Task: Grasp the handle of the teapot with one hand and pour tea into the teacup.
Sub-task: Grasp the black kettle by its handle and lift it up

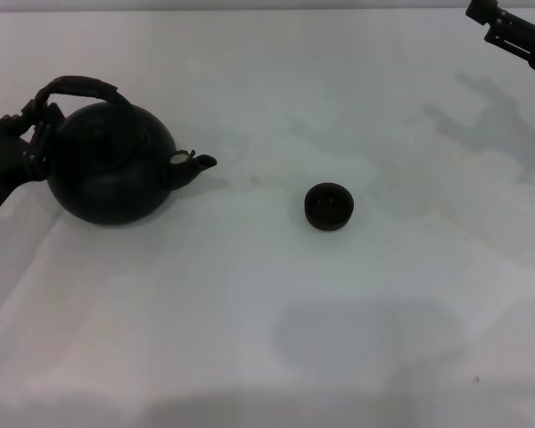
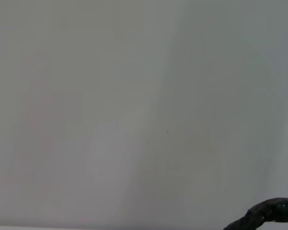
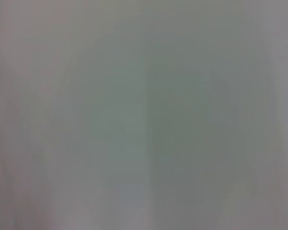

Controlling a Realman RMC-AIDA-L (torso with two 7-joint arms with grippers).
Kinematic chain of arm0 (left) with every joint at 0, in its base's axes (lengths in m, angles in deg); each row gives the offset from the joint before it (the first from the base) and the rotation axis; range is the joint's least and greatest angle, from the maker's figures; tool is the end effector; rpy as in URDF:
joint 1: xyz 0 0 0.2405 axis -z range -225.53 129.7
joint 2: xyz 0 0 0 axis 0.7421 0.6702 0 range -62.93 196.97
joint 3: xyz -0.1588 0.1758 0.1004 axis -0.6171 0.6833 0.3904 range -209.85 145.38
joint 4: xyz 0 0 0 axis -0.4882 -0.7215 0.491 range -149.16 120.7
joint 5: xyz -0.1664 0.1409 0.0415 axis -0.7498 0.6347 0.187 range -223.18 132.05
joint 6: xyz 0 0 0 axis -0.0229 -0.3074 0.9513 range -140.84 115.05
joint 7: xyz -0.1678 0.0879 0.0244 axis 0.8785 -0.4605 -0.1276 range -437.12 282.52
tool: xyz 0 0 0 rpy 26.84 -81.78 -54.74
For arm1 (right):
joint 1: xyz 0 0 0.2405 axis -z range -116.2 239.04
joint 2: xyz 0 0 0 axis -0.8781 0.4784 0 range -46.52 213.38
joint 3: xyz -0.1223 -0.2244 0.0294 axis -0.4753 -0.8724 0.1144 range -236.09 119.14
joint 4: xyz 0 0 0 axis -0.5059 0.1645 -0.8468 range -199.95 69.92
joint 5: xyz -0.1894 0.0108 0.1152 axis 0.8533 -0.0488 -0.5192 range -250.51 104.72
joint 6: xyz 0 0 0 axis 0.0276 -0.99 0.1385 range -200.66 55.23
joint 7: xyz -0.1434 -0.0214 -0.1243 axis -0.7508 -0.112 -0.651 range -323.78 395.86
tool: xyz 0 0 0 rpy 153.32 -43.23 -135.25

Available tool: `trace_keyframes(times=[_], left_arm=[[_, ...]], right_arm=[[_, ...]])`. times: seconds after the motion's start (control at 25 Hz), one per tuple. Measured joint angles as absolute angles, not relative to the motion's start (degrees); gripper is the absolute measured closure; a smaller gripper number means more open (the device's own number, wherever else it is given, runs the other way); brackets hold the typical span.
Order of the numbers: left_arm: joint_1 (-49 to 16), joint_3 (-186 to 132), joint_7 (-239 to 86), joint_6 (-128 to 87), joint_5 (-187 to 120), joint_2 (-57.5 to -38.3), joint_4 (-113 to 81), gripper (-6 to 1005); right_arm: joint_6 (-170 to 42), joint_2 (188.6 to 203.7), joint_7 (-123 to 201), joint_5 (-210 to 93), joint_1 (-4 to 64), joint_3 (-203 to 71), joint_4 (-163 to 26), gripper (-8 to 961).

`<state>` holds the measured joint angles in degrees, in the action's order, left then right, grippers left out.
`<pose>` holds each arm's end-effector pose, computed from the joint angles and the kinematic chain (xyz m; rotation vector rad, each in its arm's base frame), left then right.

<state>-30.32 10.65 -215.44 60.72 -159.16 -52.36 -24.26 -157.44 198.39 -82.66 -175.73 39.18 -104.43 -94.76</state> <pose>-0.3545 0.3274 -0.0356 -1.8779 -0.7706 -0.8501 0.2718 0.3712 0.0302 -2.1991 0.4504 1.0382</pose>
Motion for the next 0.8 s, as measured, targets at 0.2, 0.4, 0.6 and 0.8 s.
trace_keyframes(times=[0.2,0.4,0.6,0.8], left_arm=[[-30.0,10.3,-213.3,60.3,-159.5,-52.31,-24.3,757],[-29.5,10.6,-211.4,60.1,-159.5,-52.10,-25.7,835],[-28.6,12.4,-208.4,59.8,-158.1,-52.04,-30.0,851],[-29.0,22.1,-198.2,53.9,-156.9,-52.02,-41.2,851]], right_arm=[[-157.8,198.39,-82.9,-175.7,39.3,-104.4,-94.2,87],[-158.5,198.44,-84.8,-176.2,39.6,-104.4,-93.3,87],[-159.7,198.48,-87.5,-177.4,39.7,-104.4,-91.7,87],[-161.1,198.48,-89.6,-178.2,39.8,-104.4,-91.1,87]])
